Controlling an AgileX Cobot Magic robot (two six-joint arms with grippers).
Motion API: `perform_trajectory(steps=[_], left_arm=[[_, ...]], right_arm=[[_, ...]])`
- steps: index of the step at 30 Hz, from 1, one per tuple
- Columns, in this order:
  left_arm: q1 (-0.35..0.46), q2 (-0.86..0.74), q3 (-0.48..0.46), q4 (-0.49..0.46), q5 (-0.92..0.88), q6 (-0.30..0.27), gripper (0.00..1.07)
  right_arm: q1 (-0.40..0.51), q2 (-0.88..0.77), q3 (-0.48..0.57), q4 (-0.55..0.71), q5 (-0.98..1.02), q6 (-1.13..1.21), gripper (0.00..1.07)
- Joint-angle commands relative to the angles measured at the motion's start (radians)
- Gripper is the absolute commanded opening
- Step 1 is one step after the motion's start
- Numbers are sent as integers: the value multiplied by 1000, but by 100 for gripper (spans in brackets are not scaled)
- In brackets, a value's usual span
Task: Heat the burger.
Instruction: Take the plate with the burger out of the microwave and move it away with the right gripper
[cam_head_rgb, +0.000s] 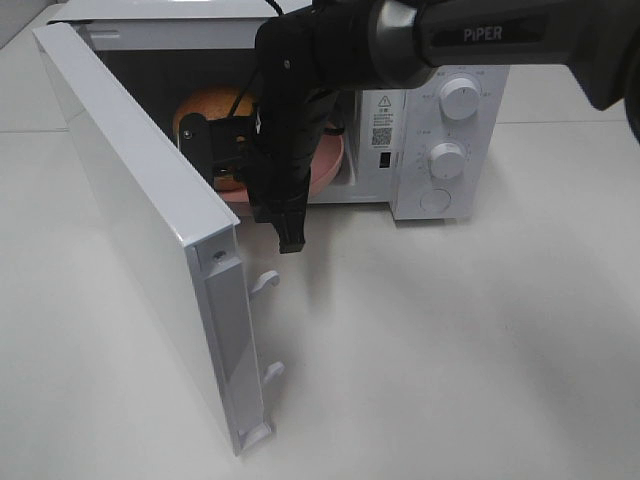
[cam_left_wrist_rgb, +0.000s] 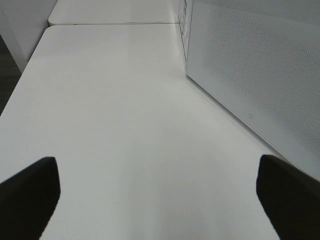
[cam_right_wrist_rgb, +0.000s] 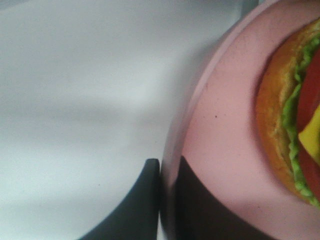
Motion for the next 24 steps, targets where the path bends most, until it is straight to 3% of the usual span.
perform_trajectory(steps=[1, 9, 14, 17, 19, 22, 24], left_arm=[[2, -3, 4, 2, -6, -5, 100], [2, -3, 4, 2, -6, -5, 100], [2, -3, 4, 2, -6, -5, 100], [2, -3, 4, 2, -6, -5, 100], [2, -3, 4, 2, -6, -5, 100], [2, -3, 4, 2, -6, -5, 100], [2, -3, 4, 2, -6, -5, 100]], right_arm=[[-1, -23, 8, -11, 26, -9, 0], [-9, -72, 25, -23, 19, -17, 0], [-12, -155, 150, -27, -36, -88, 0], [-12, -170, 172, -29, -50, -91, 0], [-12, -228, 251, -45, -121, -99, 0], [-12, -240, 267, -52, -136, -102, 0], [-12, -295, 341, -75, -180, -109, 0]])
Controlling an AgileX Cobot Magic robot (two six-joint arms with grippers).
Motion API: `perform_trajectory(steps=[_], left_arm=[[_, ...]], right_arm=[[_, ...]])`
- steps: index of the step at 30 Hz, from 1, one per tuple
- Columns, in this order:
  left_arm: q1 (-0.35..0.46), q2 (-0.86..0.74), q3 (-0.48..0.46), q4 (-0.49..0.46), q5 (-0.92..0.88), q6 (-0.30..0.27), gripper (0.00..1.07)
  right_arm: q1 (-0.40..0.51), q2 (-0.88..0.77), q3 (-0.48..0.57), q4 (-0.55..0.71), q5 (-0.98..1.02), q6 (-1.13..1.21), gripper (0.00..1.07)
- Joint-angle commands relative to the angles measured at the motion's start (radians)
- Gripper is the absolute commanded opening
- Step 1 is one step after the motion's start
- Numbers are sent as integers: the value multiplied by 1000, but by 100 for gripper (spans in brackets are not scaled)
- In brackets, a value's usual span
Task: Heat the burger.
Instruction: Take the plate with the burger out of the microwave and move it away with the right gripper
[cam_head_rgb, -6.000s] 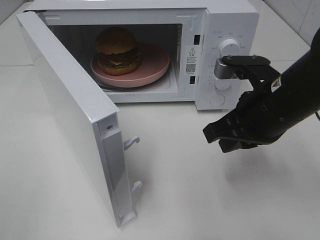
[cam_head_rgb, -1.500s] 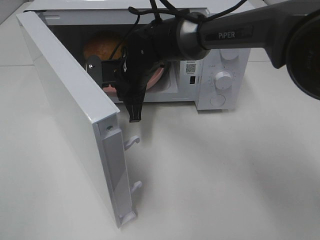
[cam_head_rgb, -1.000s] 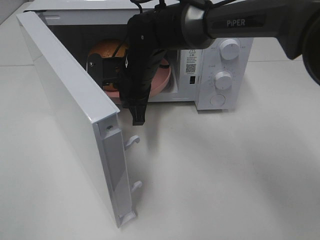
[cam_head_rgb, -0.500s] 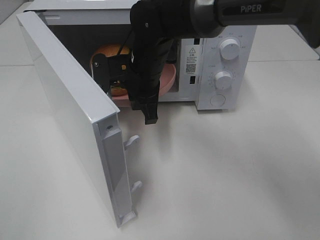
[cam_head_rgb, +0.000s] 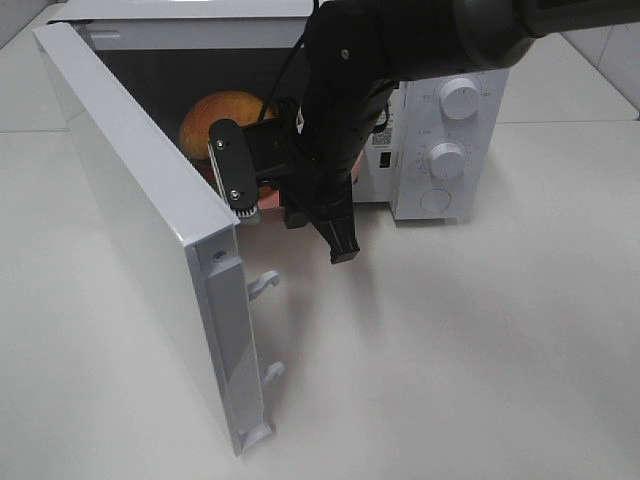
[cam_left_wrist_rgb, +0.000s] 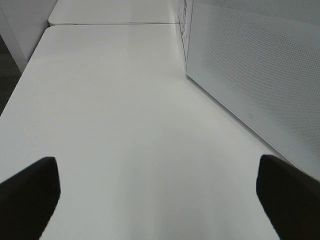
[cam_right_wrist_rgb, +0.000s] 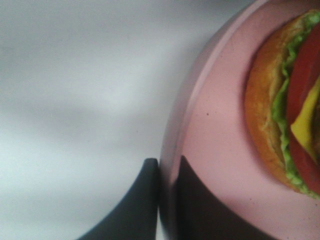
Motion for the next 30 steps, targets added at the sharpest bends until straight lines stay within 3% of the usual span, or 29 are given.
perform_trajectory(steps=[1, 10, 13, 30], left_arm=[[2, -3, 4, 2, -6, -5, 100], [2, -3, 4, 2, -6, -5, 100], [2, -3, 4, 2, -6, -5, 100], [2, -3, 4, 2, -6, -5, 100]], right_arm=[[-5, -60, 36, -41, -74, 0, 0], [-5, -179, 205, -49, -200, 0, 0], [-5, -188, 219, -49, -212, 0, 0], [-5, -417, 577, -49, -351, 7, 0]])
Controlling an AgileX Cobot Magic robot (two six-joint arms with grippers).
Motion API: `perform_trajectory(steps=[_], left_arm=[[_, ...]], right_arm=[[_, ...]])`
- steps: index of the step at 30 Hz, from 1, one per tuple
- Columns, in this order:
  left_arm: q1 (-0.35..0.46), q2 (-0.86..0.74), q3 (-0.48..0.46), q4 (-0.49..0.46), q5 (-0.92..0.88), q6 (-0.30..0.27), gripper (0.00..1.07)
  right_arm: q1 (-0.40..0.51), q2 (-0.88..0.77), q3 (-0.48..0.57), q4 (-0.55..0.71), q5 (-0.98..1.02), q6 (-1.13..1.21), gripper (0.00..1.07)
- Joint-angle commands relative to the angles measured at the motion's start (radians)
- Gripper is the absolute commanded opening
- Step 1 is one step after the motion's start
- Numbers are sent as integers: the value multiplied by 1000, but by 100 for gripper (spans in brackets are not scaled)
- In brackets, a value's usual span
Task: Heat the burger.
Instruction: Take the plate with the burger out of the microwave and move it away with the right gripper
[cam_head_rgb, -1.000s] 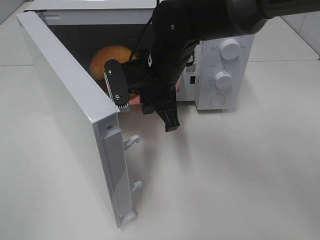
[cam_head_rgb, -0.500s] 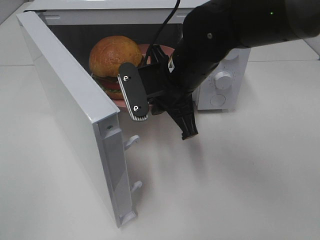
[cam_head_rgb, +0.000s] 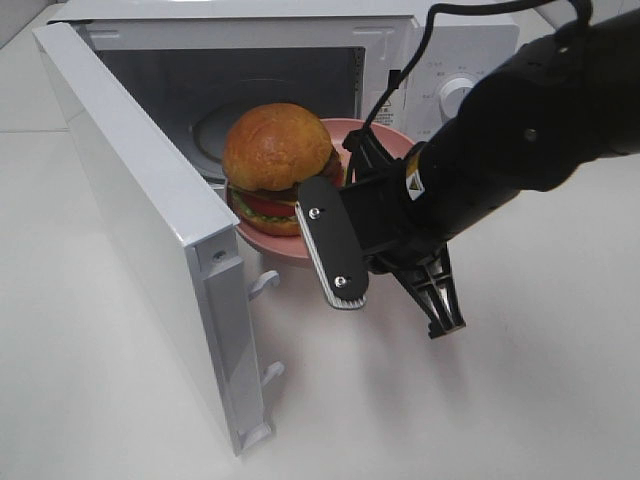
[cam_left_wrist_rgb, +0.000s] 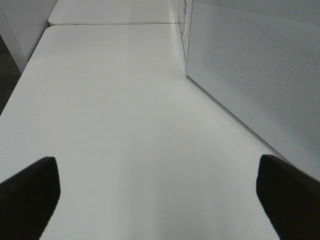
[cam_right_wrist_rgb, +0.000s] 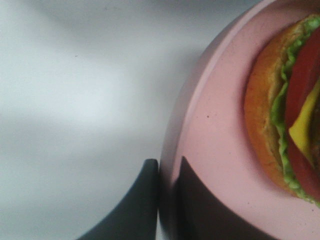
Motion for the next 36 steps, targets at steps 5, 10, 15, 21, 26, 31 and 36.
perform_trajectory(steps=[5, 10, 15, 21, 26, 31, 36], left_arm=[[2, -3, 4, 2, -6, -5, 100], [2, -3, 4, 2, -6, -5, 100], [2, -3, 4, 2, -6, -5, 100], [2, -3, 4, 2, -6, -5, 100], [2, -3, 4, 2, -6, -5, 100], [2, -3, 4, 2, -6, -5, 100], [2, -3, 4, 2, -6, -5, 100]], right_arm=[[-7, -132, 115, -6, -101, 14, 0], [-7, -200, 173, -6, -99, 29, 0], [-7, -296, 247, -6, -91, 66, 0], [-7, -446, 358, -28, -81, 153, 0], [-7, -522, 410, -77, -39, 213, 0], [-7, -603, 456, -107, 23, 316, 0], [-7, -651, 464, -148, 102, 465, 0]])
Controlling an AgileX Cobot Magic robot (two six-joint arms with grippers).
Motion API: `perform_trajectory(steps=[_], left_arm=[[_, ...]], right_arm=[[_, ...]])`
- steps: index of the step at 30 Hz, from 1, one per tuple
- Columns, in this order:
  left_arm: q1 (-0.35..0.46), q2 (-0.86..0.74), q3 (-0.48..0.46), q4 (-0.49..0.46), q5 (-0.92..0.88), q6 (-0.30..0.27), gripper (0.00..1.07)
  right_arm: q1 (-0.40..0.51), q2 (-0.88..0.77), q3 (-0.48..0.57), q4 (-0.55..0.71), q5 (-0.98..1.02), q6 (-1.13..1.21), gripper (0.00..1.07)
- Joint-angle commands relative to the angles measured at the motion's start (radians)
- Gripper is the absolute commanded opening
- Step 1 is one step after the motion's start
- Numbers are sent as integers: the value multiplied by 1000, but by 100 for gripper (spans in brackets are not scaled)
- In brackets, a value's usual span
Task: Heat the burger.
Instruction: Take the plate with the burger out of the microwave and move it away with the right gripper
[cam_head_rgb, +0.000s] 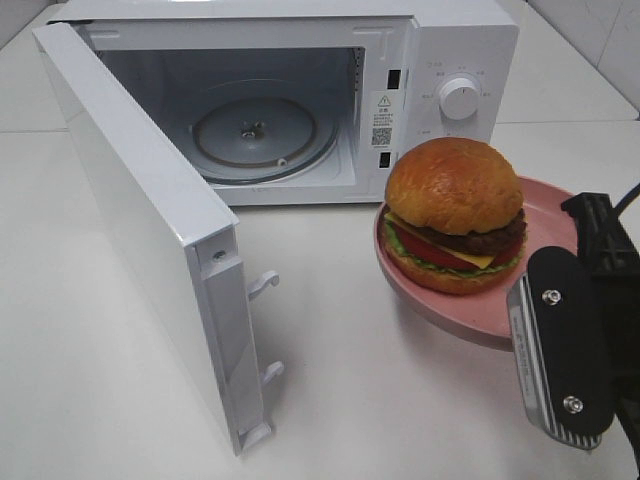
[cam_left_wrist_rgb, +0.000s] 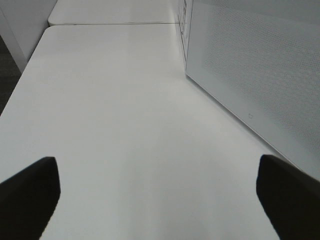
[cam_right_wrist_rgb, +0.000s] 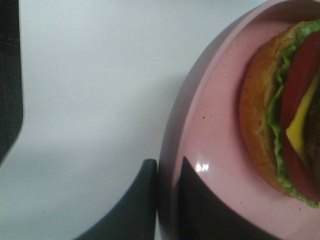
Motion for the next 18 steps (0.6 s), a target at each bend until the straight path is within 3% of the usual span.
perform_trajectory(steps=[1, 5, 8, 10, 18], left_arm=[[2, -3, 4, 2, -6, -5, 100], [2, -3, 4, 2, -6, -5, 100], [2, -3, 4, 2, -6, -5, 100], [2, -3, 4, 2, -6, -5, 100], [2, -3, 4, 2, -6, -5, 100]], right_arm=[[-4, -45, -5, -86, 24, 168, 0], [-4, -46, -5, -177, 117, 401, 0], [-4, -46, -5, -198, 128, 442, 0], [-4, -46, -5, -268, 176, 628, 0], [-4, -46, -5, -331, 258, 954, 0]])
